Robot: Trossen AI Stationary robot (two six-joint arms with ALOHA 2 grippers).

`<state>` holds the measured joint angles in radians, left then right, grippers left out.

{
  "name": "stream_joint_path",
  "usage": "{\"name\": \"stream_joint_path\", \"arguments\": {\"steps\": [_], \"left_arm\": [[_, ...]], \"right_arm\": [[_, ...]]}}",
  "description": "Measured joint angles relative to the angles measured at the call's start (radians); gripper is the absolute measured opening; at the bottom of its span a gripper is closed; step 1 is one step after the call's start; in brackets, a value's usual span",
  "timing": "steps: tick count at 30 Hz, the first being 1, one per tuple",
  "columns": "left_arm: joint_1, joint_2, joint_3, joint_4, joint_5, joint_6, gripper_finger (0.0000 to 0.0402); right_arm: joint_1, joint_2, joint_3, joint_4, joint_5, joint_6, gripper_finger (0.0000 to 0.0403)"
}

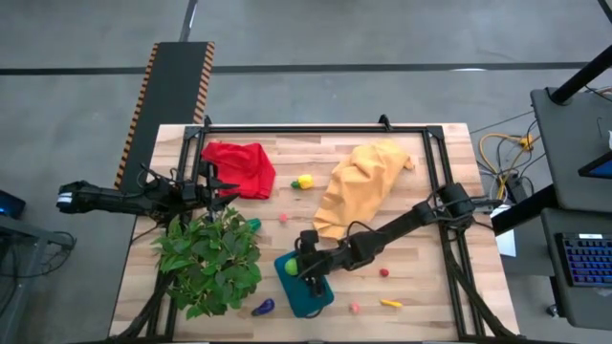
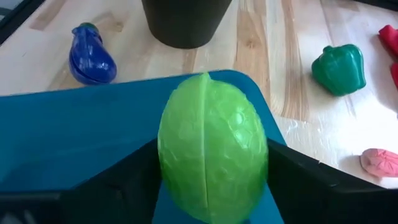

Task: Pick and placing Produce into tupperware
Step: Put the melon into the bin, then put the raspberry into the bin

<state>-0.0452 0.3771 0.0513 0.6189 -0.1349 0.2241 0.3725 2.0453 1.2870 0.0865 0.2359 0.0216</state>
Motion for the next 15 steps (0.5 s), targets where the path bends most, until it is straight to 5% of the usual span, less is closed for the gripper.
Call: {"name": "stream_joint_path", "arguments": {"steps": [10, 15], "left_arm": [[0.0, 0.0, 0.0, 0.0, 0.0, 0.0, 0.0078], [0.0, 0.0, 0.0, 0.0, 0.0, 0.0, 0.0078]], "right_arm": [[0.0, 0.0, 0.0, 0.001, 0.012, -0.024, 0.0283], [0.0, -0.012, 0.027, -0.001, 0.157, -0.059, 0.0271]]}}
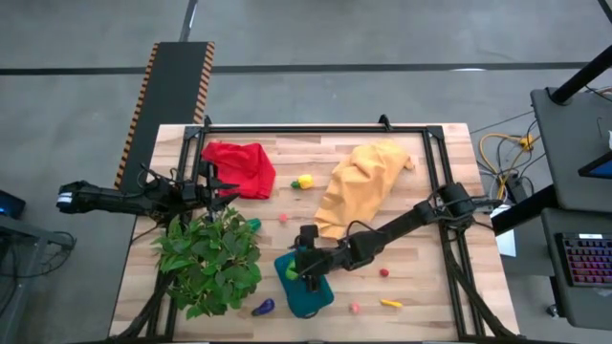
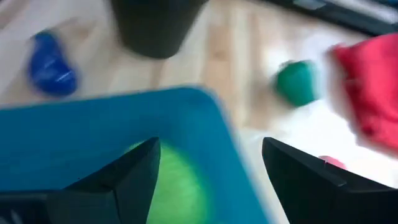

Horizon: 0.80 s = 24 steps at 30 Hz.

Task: Pick and placing Produce into tupperware
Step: Put the raspberry into the bin

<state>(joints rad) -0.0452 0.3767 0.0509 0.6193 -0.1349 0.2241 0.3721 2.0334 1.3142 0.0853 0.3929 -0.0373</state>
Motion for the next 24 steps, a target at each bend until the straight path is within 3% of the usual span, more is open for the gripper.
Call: {"name": "stream_joint_path", "arguments": {"steps": [5, 10, 15, 19, 24], "left_arm": [[0.0, 0.0, 0.0, 0.0, 0.0, 0.0, 0.0078], [0.0, 0.0, 0.0, 0.0, 0.0, 0.0, 0.0078], [0.0, 0.001, 0.0, 0.0, 0.0, 0.0, 0.0078], [0.0, 0.0, 0.0, 0.0, 0.001, 0.0, 0.0078], [0.0, 0.0, 0.0, 0.0, 0.001, 0.0, 0.0078]], "right_arm": [[0.0, -0.07, 0.003, -0.013, 0.037, -0.059, 0.0258], [0.007, -0.22, -0.006, -0.246, 0.037, -0.013, 0.0247], [0.043, -0.372, -0.023, -0.496, 0.06, 0.144, 0.024], [0.108, -0.484, -0.073, -0.646, 0.137, 0.281, 0.024], [0.213, -0.605, -0.194, -0.822, 0.229, 0.564, 0.0238]]}}
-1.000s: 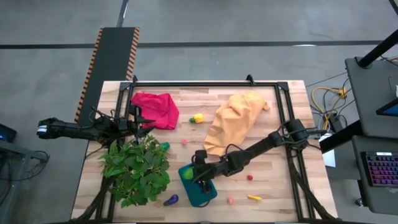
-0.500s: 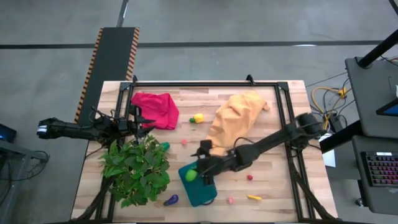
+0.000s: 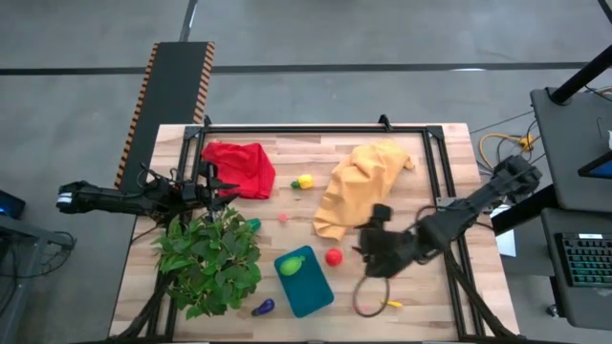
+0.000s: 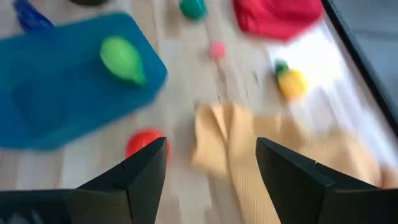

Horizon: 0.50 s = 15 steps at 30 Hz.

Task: Pick and placing Produce into tupperware
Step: Put the raspberry into the bin

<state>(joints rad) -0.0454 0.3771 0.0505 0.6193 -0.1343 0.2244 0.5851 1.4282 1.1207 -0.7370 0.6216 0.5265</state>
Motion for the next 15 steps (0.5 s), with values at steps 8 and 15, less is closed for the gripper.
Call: {"name": "stream_joint_path", "arguments": {"steps": [8, 15], "left_arm": [[0.0, 0.0, 0.0, 0.0, 0.0, 0.0, 0.0078], [0.0, -0.002, 0.0, 0.0, -0.001, 0.0, 0.0078]], "right_arm": [[0.202, -0.131, -0.302, 0.043, 0.002, 0.485, 0.024], [0.294, -0.102, -0.465, 0.311, 0.01, 0.622, 0.0237]]}}
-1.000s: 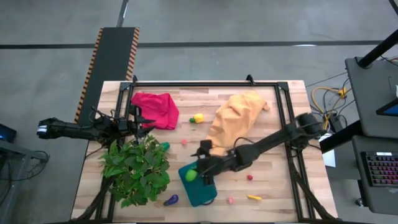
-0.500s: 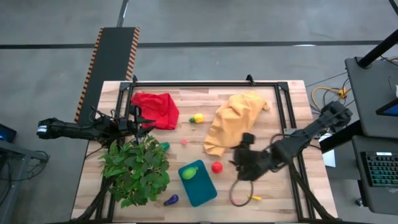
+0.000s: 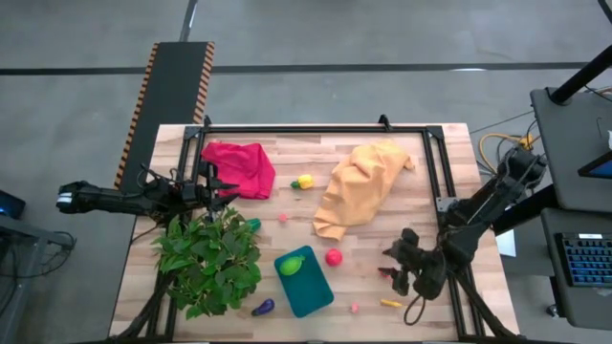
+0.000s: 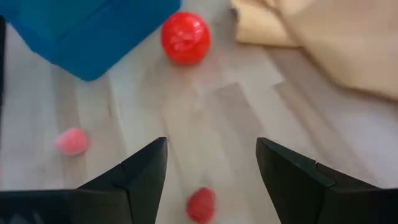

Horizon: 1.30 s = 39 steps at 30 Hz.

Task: Pick and placing Produce into tupperware
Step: Put the raspberry into the bin

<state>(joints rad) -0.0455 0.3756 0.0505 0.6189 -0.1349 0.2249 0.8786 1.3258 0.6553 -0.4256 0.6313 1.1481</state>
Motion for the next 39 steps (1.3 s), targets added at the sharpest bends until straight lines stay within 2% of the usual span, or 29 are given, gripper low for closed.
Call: {"name": "stream_joint_path", "arguments": {"steps": [4, 12, 18, 39], "left_arm": [[0.0, 0.002, 0.0, 0.0, 0.0, 0.0, 0.0078], [0.0, 0.002, 0.0, 0.0, 0.0, 0.0, 0.0078], [0.0, 0.002, 0.0, 0.002, 0.0, 0.0, 0.0078], [0.0, 0.001, 0.0, 0.001, 0.0, 0.0, 0.0078]], "right_arm": [[0.019, 0.074, -0.006, 0.064, -0.008, 0.0, 0.0237], [0.025, 0.242, 0.04, 0.063, -0.104, 0.005, 0.0239], [0.025, 0.313, 0.05, 0.061, -0.114, 0.004, 0.0238], [0.025, 0.299, 0.053, 0.014, -0.158, 0.004, 0.022]]}}
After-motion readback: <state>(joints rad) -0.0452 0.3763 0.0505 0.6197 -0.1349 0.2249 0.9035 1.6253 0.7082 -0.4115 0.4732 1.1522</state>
